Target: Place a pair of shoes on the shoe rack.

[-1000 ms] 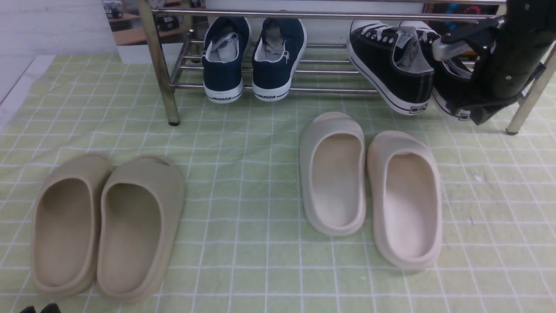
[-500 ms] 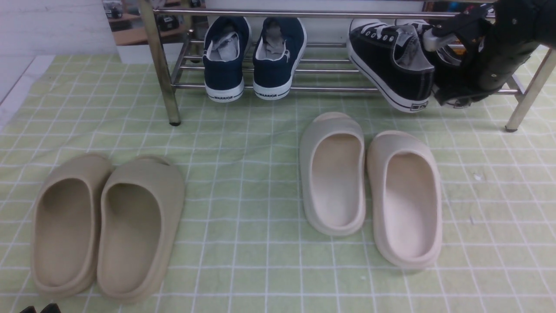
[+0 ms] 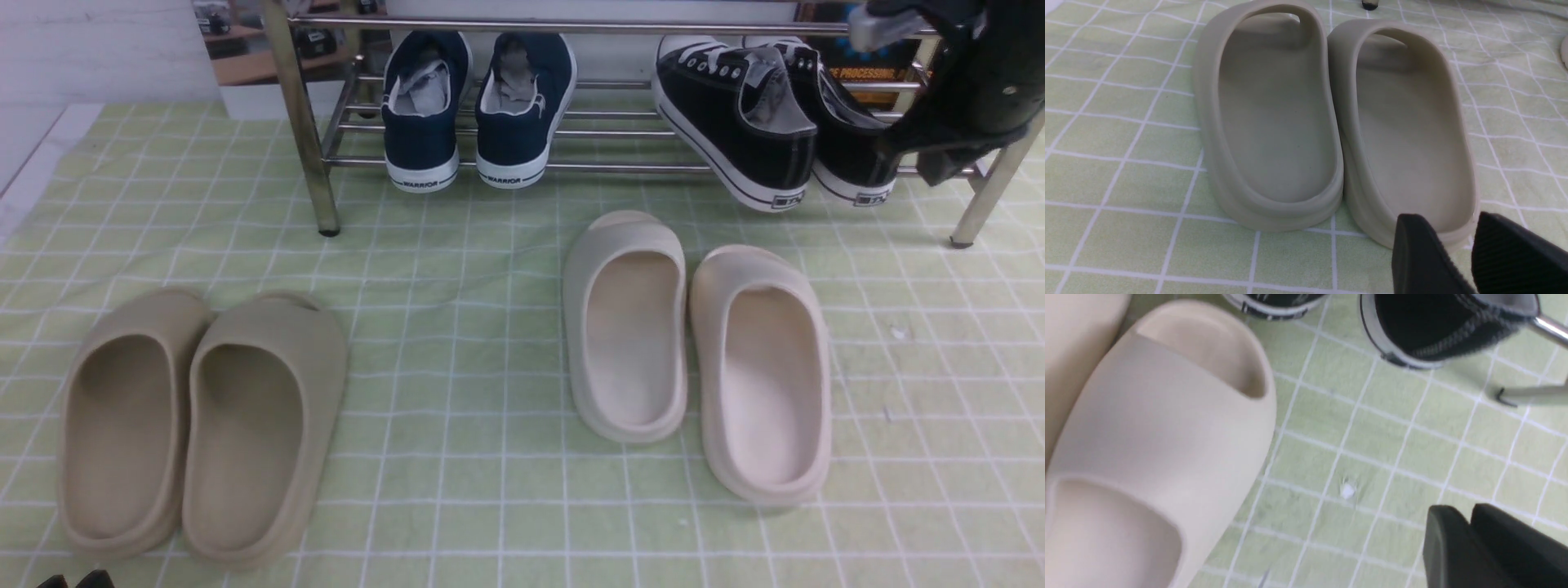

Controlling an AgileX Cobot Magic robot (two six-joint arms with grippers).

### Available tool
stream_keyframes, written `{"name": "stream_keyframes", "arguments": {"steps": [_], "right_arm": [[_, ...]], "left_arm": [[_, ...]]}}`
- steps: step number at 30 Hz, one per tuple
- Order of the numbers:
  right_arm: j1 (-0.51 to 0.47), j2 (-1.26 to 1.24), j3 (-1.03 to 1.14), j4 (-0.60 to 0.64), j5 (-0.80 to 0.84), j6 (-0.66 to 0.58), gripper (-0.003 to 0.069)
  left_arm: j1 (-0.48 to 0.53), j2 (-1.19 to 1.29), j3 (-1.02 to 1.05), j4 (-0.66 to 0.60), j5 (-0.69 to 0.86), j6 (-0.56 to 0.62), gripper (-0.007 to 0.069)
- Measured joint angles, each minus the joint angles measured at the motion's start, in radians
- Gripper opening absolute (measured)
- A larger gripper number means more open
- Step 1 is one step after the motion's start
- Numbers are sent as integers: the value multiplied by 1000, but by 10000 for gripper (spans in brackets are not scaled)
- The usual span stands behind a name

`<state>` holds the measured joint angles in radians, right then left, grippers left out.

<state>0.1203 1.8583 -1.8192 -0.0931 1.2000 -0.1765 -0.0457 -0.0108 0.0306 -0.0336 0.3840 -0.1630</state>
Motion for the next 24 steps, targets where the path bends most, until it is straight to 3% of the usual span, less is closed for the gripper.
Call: {"name": "stream_keyframes", "arguments": {"steps": [4,11,24], "right_arm": [[0,-88,7,39,32,4,154],[0,-410,213,155,38,5,160],[0,-1147,931,166,-343,33,171]], "left_arm": [[0,0,0,0,0,0,218],[0,0,0,0,0,0,218],[0,0,0,0,0,0,228]]}}
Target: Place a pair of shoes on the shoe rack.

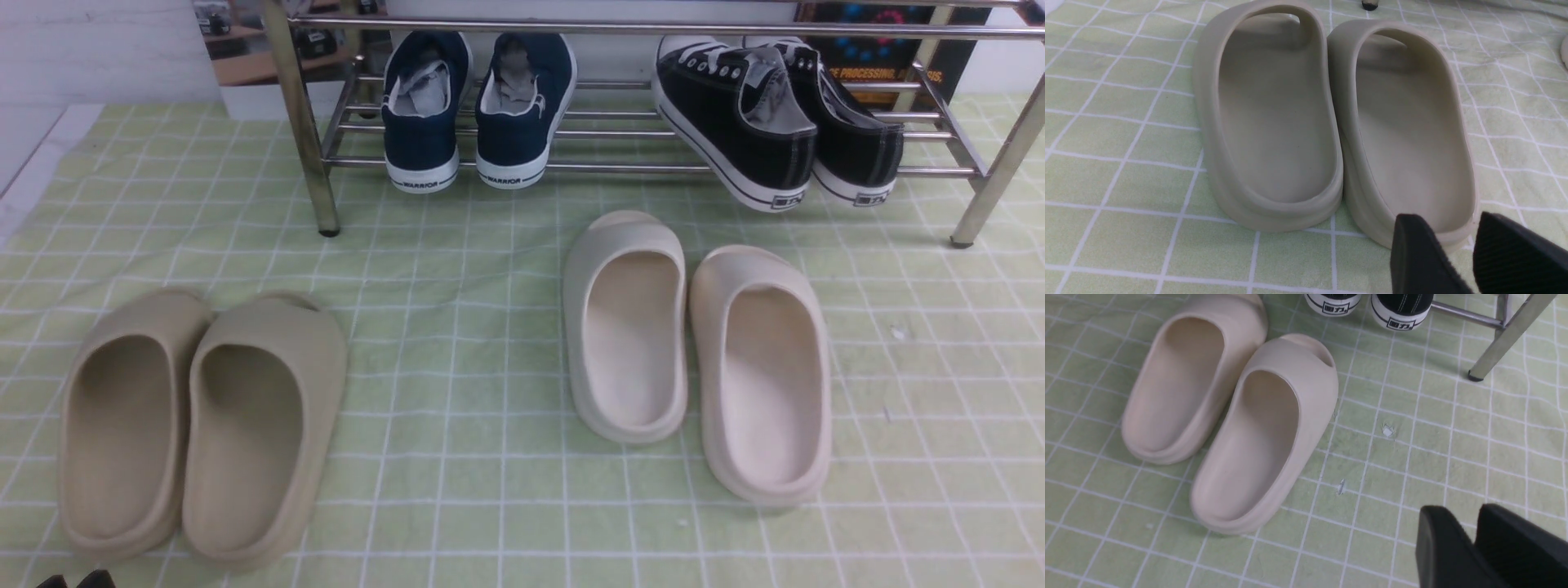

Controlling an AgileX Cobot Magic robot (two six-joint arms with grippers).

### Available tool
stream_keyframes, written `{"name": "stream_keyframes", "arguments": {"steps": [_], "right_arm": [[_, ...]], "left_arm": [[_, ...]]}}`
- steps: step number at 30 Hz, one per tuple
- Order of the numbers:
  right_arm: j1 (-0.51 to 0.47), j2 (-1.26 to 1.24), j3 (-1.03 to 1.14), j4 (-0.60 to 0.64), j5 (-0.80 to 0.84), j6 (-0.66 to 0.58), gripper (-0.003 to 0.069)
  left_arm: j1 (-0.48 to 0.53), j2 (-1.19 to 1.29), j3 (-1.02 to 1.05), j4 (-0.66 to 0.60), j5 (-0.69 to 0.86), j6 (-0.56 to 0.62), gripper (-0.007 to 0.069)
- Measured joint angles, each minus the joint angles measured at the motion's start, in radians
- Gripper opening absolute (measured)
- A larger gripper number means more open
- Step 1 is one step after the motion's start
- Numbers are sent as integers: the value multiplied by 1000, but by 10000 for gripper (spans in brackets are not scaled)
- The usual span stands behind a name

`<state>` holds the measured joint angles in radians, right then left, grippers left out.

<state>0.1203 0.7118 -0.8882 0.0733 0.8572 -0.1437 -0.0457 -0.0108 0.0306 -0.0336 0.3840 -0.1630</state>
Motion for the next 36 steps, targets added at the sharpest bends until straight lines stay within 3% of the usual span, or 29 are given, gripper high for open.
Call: {"name": "stream_keyframes", "arguments": {"steps": [8,25,29,31,36], "right_arm": [[0,-143,147,0,-133,1,178],[0,-147,164,-41,-130,2,194],[0,-157,186,-12,-177,8,119],[0,-199,235,-6,-238,18,16],[-35,-357,421,-54,-435,75,-3]], "left_arm": [[0,0,0,0,0,0,228],[0,0,0,0,0,0,232],[0,0,0,0,0,0,235],[0,0,0,0,0,0,236],[0,0,0,0,0,0,237]]}}
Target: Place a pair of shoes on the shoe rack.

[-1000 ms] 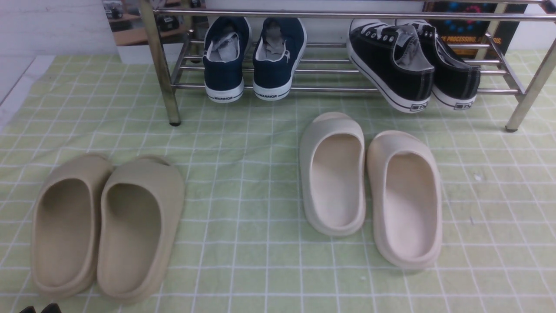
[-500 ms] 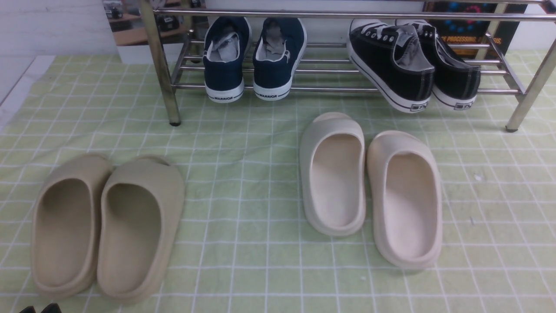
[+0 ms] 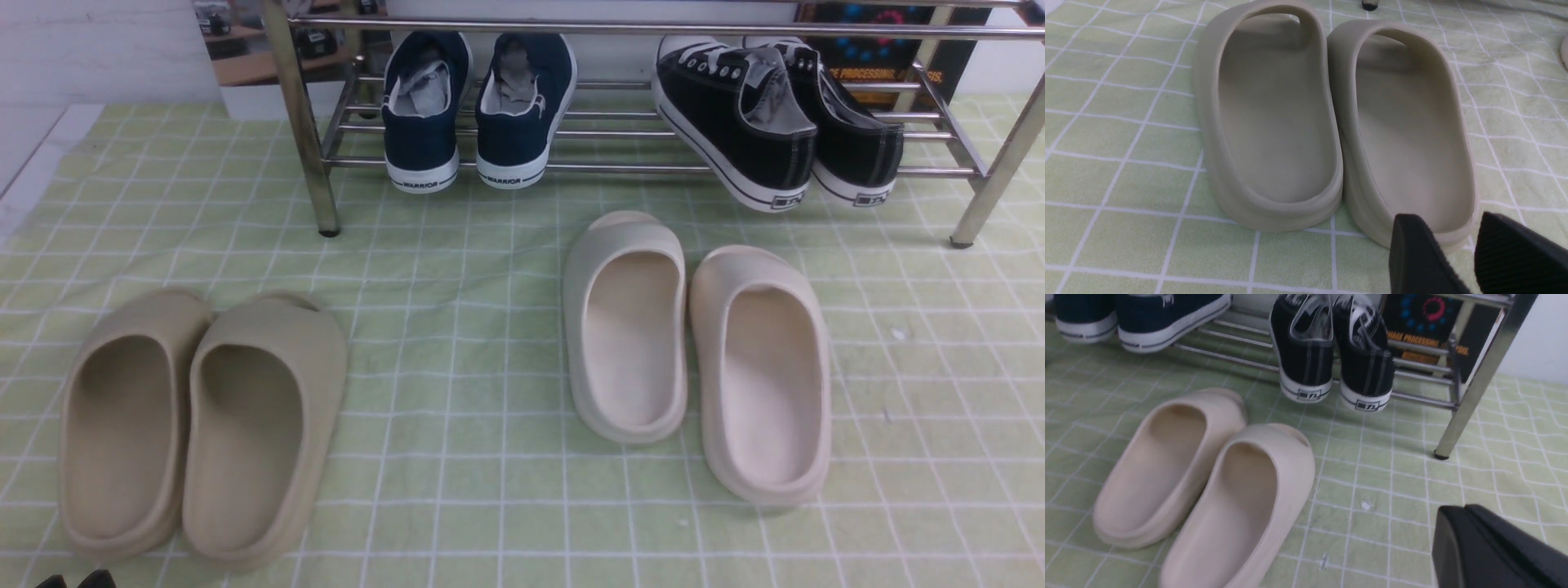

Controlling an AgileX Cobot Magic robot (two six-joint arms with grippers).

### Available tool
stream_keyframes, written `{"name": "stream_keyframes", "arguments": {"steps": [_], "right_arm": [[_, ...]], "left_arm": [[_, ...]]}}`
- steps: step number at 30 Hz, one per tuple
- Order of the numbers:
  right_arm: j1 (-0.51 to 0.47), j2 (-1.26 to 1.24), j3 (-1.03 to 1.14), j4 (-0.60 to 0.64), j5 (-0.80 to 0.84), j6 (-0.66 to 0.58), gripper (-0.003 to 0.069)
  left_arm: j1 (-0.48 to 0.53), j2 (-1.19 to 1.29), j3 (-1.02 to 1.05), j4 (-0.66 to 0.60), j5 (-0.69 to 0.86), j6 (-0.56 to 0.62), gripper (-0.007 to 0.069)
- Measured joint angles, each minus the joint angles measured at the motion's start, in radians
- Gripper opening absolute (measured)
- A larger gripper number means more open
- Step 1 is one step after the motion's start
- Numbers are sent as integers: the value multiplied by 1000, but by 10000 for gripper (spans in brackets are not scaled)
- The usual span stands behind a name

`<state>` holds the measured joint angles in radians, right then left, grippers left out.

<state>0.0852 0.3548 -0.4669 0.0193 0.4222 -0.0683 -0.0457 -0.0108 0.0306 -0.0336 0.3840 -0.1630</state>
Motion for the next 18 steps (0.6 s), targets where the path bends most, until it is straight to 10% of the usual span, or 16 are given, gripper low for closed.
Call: {"name": "stream_keyframes", "arguments": {"steps": [9,18], "right_arm": [[-192,-274,441,-55,-334,152,-3],[-202,-365,492,-58,-134,216,-3]], "left_arm": [[0,0,0,0,0,0,237],[0,0,0,0,0,0,237]]}}
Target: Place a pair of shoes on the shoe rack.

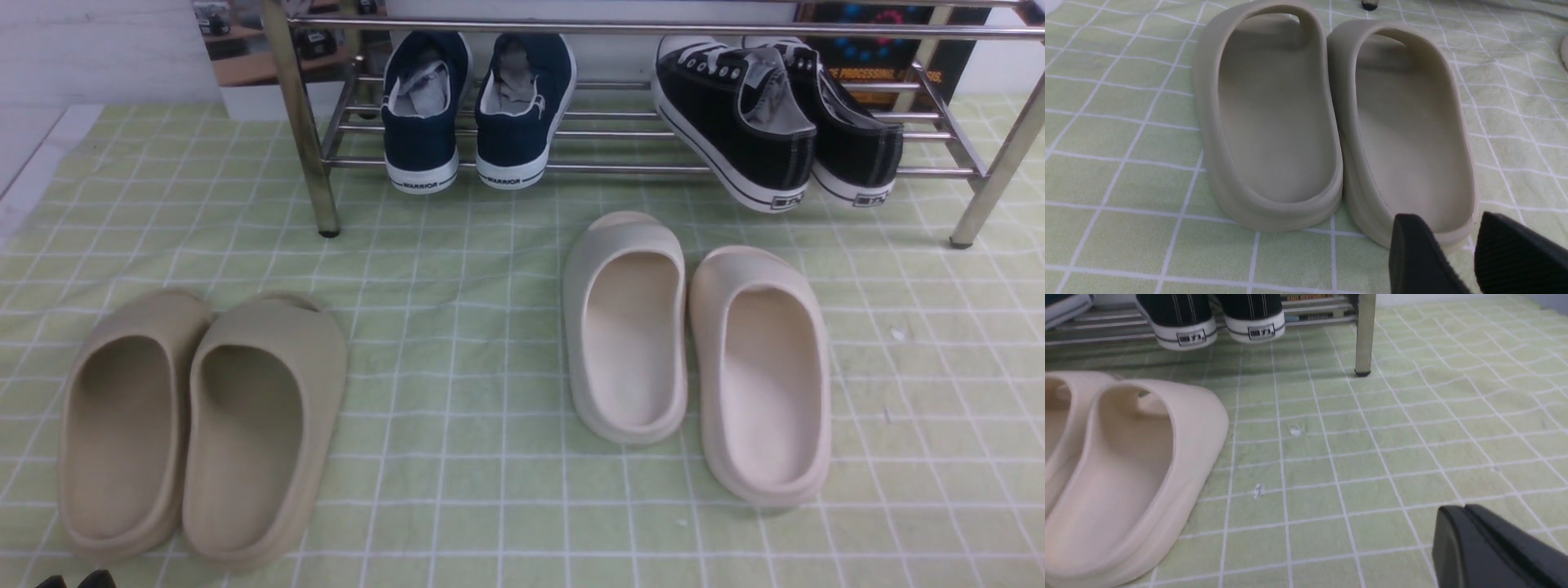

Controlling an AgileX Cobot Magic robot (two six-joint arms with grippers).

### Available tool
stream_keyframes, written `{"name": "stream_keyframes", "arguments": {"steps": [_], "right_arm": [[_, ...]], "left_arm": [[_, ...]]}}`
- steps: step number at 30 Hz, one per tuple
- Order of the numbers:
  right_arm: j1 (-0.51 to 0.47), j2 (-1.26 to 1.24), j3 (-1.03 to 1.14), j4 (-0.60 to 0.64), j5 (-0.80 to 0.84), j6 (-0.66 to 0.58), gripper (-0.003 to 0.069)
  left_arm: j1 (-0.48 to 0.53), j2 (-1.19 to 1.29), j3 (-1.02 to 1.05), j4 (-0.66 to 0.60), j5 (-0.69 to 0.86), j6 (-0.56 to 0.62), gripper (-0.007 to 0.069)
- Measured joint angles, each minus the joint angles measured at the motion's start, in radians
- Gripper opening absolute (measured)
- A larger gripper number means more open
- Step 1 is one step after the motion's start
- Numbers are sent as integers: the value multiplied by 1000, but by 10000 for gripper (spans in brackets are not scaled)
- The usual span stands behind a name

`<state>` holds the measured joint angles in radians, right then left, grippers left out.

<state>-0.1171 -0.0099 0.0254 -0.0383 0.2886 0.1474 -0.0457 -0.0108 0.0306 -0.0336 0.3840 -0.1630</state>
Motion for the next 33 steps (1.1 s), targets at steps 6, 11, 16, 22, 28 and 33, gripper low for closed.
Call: {"name": "stream_keyframes", "arguments": {"steps": [6,11,16,22,28,33], "right_arm": [[42,0,0,-17,41,1,-3],[54,0,-3,-25,67,1,-3],[48,0,-6,-26,84,1,-3],[48,0,-7,-26,87,1,-3],[48,0,-7,-26,89,2,-3],[48,0,-8,-26,89,2,-2]], "left_arm": [[0,0,0,0,0,0,237],[0,0,0,0,0,0,237],[0,0,0,0,0,0,237],[0,0,0,0,0,0,237],[0,0,0,0,0,0,237],[0,0,0,0,0,0,237]]}}
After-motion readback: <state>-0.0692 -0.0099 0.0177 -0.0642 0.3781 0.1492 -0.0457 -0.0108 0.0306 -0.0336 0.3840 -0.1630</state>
